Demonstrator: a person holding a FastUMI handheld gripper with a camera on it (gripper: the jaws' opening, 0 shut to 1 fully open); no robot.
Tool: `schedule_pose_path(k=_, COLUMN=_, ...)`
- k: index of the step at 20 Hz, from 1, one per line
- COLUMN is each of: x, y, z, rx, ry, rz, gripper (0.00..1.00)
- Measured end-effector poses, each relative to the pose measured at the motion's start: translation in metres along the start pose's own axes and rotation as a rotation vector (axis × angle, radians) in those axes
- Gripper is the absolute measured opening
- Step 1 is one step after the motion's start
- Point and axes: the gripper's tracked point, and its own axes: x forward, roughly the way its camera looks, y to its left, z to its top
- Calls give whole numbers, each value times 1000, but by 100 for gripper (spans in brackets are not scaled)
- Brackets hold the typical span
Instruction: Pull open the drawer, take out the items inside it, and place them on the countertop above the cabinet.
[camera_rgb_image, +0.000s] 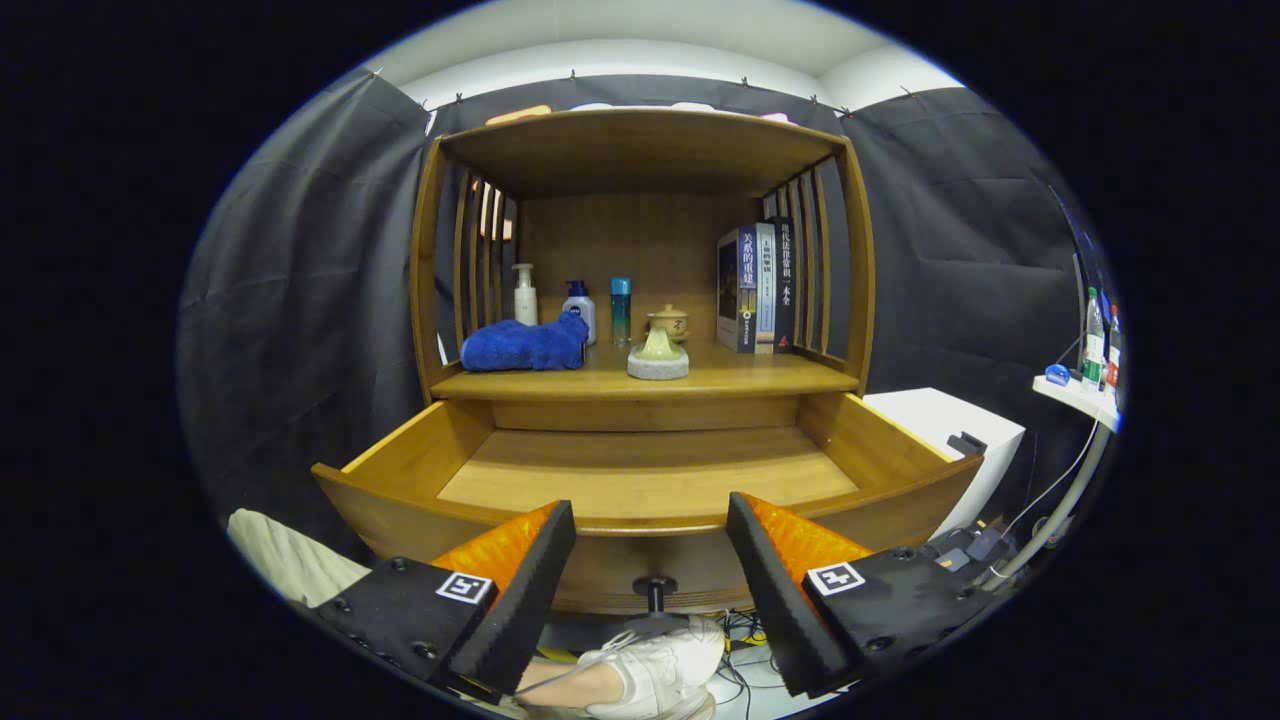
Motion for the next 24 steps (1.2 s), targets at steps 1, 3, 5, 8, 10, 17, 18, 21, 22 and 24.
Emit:
schedule_pose_path(k=1, x=-1, y=-1, z=-5, rx=6, ry=5, rz=-1, gripper=99)
schedule_pose_path(k=3, x=-1, y=-1, z=-14, rx=8, ry=16, rz=2, gripper=99)
schedule_pose_path(k=5, x=1, y=-2, z=-13, rx=0, ry=10, rz=2, gripper=99)
schedule_pose_path(k=8, x=1, y=-4, z=-14, rx=7, ry=8, rz=1, gripper=99)
schedule_pose_path(k=10, x=2, y=-4, z=-13, rx=8, ry=5, rz=0, gripper=99)
schedule_pose_path(k=17, x=6, y=-5, z=-16, rx=45, ry=21, rz=8, gripper=99)
schedule_pose_path(k=18, x=9, y=-5, z=-16, rx=53, ry=24, rz=7, gripper=99)
schedule_pose_path(k=21, x=13, y=-8, z=-15, rx=73, ry=23, rz=8, gripper=98)
schedule_pose_path(k=22, x=14, y=-10, z=-13, rx=69, ry=19, rz=1, gripper=98)
schedule_pose_path(k=24, x=16, y=-8, z=-12, rx=45, ry=17, rz=-1, gripper=98)
